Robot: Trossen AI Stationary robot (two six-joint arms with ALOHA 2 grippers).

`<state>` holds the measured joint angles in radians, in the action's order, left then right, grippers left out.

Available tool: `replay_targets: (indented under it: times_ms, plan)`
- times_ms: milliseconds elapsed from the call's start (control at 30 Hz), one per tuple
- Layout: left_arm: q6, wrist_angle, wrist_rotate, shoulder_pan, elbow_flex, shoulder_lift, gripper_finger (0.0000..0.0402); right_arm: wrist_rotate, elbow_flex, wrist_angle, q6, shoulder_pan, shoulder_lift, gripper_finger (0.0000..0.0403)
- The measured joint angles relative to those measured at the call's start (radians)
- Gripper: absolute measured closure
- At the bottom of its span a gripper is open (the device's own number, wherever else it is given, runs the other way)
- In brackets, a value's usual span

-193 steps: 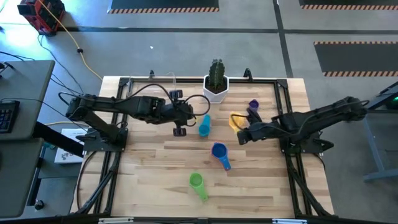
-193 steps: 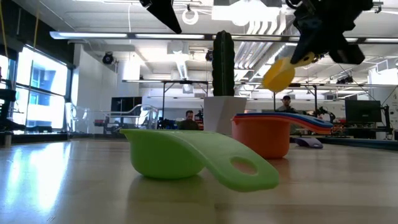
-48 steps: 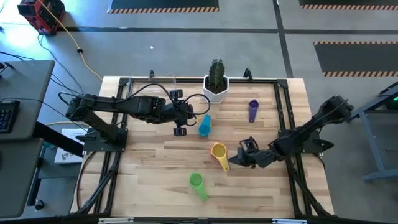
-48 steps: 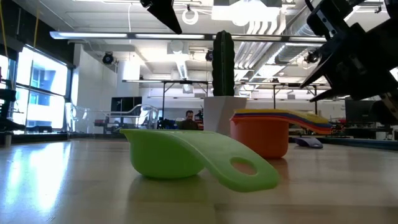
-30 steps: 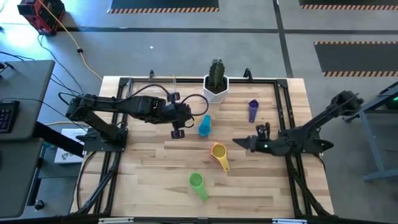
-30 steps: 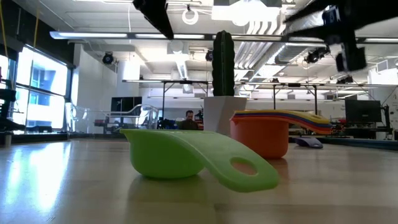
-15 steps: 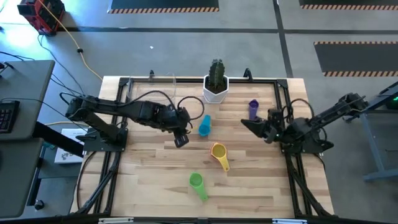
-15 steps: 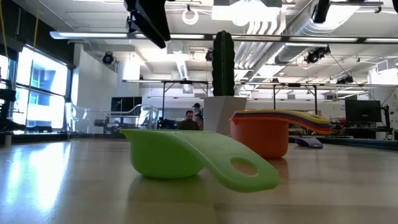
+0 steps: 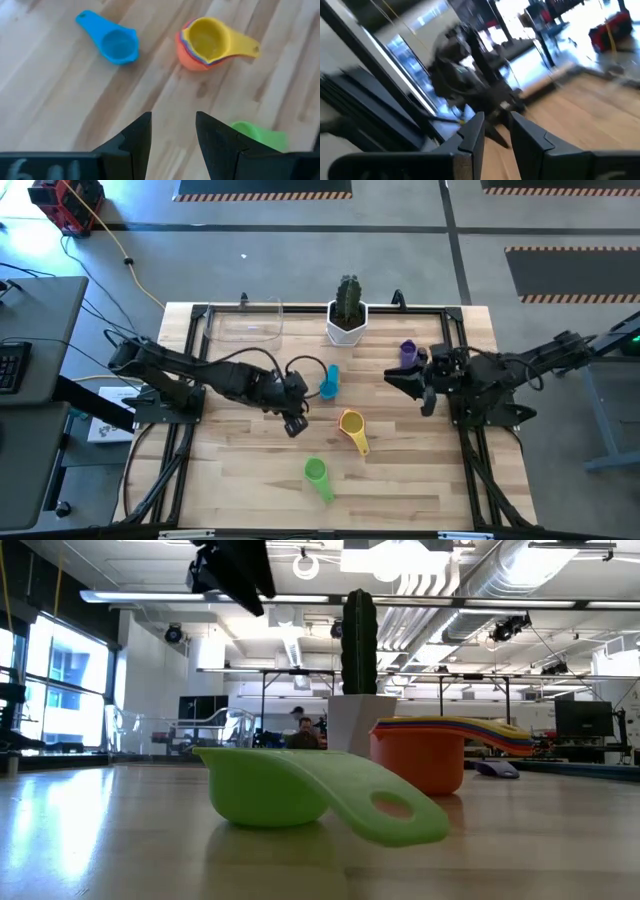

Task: Nest measuring cups in basket
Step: Stack the green measuring cup on the yellow measuring cup

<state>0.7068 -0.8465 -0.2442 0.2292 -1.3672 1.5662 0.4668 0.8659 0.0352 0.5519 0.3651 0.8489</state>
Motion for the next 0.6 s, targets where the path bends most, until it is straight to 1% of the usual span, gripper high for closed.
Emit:
replay_targets:
  times_ms: [67, 200, 267, 367, 600]
  plan:
    - [0.028, 0.023, 0.001, 0.016, -0.001, 0.018, 0.0259, 0.0, 0.055, 0.122, 0.03, -0.001, 0.01, 0.032]
    - [0.081, 0.047, 0.018, 0.034, 0.0, 0.054, 0.0259, 0.014, 0.134, 0.244, 0.077, 0.0, 0.034, 0.032]
    - [0.086, 0.052, 0.028, 0.042, 0.0, 0.072, 0.0259, 0.013, 0.156, 0.244, 0.091, 0.0, 0.044, 0.032]
    - [0.088, 0.089, 0.048, 0.054, 0.0, 0.1, 0.0259, 0.011, 0.162, 0.248, 0.1, 0.002, 0.05, 0.032]
    - [0.087, 0.185, 0.113, 0.087, -0.001, 0.165, 0.0259, 0.012, 0.161, 0.292, 0.181, 0.002, 0.068, 0.032]
